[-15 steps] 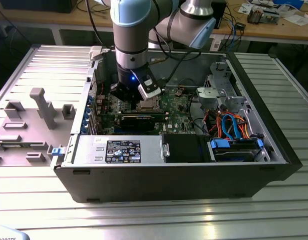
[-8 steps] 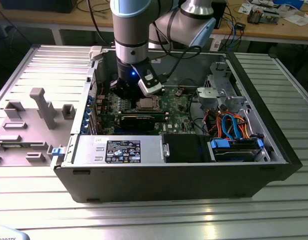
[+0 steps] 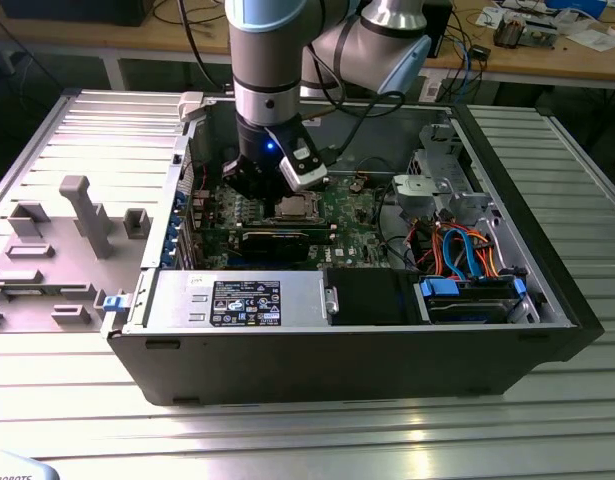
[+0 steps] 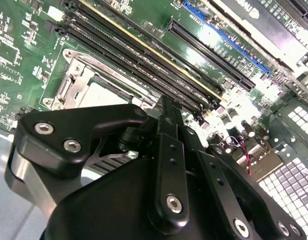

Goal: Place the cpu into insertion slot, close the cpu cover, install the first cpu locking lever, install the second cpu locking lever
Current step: 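Install the second cpu locking lever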

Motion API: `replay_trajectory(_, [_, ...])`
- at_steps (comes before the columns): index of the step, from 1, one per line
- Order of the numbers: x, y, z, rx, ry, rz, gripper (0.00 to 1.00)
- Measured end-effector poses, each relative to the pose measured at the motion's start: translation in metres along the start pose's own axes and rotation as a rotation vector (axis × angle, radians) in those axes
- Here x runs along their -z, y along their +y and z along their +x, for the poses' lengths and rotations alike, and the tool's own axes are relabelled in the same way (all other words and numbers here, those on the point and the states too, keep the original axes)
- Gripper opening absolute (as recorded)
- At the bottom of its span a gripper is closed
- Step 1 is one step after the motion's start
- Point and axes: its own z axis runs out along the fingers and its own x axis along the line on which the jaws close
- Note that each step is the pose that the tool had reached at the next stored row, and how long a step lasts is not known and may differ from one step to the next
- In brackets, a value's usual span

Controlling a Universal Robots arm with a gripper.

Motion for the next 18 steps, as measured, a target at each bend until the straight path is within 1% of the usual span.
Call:
replay_trajectory(2, [-0.0005, -0.0008, 0.0001, 0.0, 0.0018, -0.0022, 0.11])
replay_trajectory(5, [-0.0022, -0.0023, 0.0003, 0.001, 0.0088, -0.006, 0.11])
replay_trajectory(9, [-0.0025, -0.0043, 0.0004, 0.002, 0.0139, -0.0072, 0.11])
replay_trajectory(12, [-0.0029, -0.0062, 0.0006, 0.002, 0.018, -0.0099, 0.11])
replay_trajectory(14, [-0.0032, -0.0079, 0.0005, 0.002, 0.0213, -0.0141, 0.11])
replay_trajectory(16, [-0.0038, -0.008, 0.0003, 0.002, 0.0238, -0.0167, 0.11])
replay_trajectory(17, [-0.005, -0.0081, -0.0004, 0.002, 0.0271, -0.0198, 0.11])
replay_trajectory(18, [-0.0063, -0.0083, -0.0007, 0.002, 0.0292, -0.0243, 0.11])
